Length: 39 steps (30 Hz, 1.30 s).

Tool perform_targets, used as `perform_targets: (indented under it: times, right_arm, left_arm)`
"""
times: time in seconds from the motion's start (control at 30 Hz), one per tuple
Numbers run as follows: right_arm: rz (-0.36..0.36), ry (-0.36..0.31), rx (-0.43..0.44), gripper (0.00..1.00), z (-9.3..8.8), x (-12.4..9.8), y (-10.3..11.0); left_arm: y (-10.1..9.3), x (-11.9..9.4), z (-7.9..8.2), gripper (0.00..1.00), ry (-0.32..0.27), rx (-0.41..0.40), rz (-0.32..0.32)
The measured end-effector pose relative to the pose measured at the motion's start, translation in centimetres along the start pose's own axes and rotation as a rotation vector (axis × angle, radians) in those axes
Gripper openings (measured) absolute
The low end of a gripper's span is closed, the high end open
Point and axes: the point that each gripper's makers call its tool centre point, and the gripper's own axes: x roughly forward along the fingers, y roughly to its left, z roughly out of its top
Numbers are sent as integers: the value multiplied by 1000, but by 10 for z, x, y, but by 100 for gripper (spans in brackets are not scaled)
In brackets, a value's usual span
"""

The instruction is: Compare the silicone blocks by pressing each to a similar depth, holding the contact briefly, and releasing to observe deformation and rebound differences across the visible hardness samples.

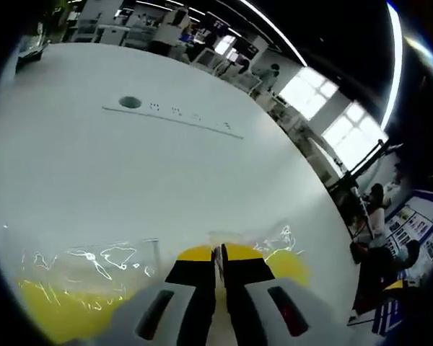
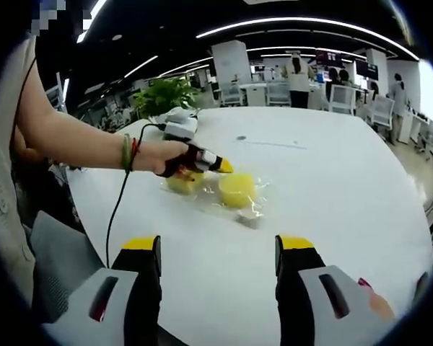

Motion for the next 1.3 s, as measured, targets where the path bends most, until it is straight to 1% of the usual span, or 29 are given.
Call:
perform_targets:
  times: [0.03, 0.1, 0.13, 0.17, 0.23, 0.3, 0.37, 0.47, 0.53, 0.6, 0.63, 0.7, 0.73, 0.77, 0.9, 1.0, 1.07, 1.1, 1.13, 1.17, 1.23, 1.3]
  right_arm:
    - [1, 0, 0, 59, 0, 0, 0]
    - [6, 5, -1, 58, -1, 1, 2]
    - [12, 5, -1, 58, -2, 1, 4]
    - [17, 4, -1, 58, -2, 2, 5]
    - [21, 7, -7, 58, -2, 2, 7]
    - [26, 1, -11, 58, -1, 2, 10]
    - [31, -3, -14, 58, 0, 1, 12]
    - [38, -10, -24, 58, 2, 1, 15]
    - [43, -11, -31, 58, 3, 0, 17]
    - [50, -22, -34, 58, 5, -1, 20]
    - [55, -24, -37, 58, 6, -1, 22]
    - [60, -31, -51, 58, 9, -3, 25]
    - [66, -39, -52, 59, 11, -4, 27]
    - [72, -44, -54, 59, 12, -4, 28]
    - [84, -52, -76, 59, 17, -8, 35]
    - [89, -64, -82, 60, 20, -12, 39]
    - [93, -72, -78, 61, 22, -14, 43]
    - [97, -74, -75, 61, 23, -14, 45]
    - [101, -79, -76, 61, 23, -15, 47]
    - [105, -82, -77, 61, 24, -15, 50]
    - [108, -79, -79, 62, 23, -16, 52]
    - [113, -80, -80, 62, 23, -16, 56]
  left_arm:
    - [1, -2, 1, 6, 2, 23, 10]
    - [-1, -4, 1, 13, -1, 34, 7]
    - [2, -7, 2, 15, 4, 61, 22]
    - [3, -9, 5, 16, -8, 84, 33]
    - [4, -12, 8, 18, -12, 84, 36]
    - [-1, -20, 11, 22, -29, 93, 42]
    - [-3, -26, 14, 23, -42, 109, 48]
    - [-8, -38, 20, 24, -70, 107, 44]
    - [-12, -44, 22, 25, -79, 128, 46]
    - [-16, -53, 24, 25, -86, 163, 42]
    - [-18, -60, 25, 26, -87, 167, 45]
    - [-18, -71, 28, 26, -105, 193, 51]
    - [-18, -73, 28, 26, -107, 197, 53]
    - [-19, -84, 27, 27, -112, 217, 63]
    - [-20, -109, 26, 28, -139, 215, 62]
    - [-22, -134, 23, 29, -162, 235, 70]
    - [-24, -150, 22, 30, -186, 229, 60]
    - [-24, -154, 22, 30, -192, 229, 59]
    - [-26, -166, 20, 30, -205, 237, 67]
    - [-27, -171, 19, 30, -211, 245, 72]
    - [-26, -186, 16, 31, -223, 263, 83]
    - [-22, -200, 12, 33, -235, 261, 91]
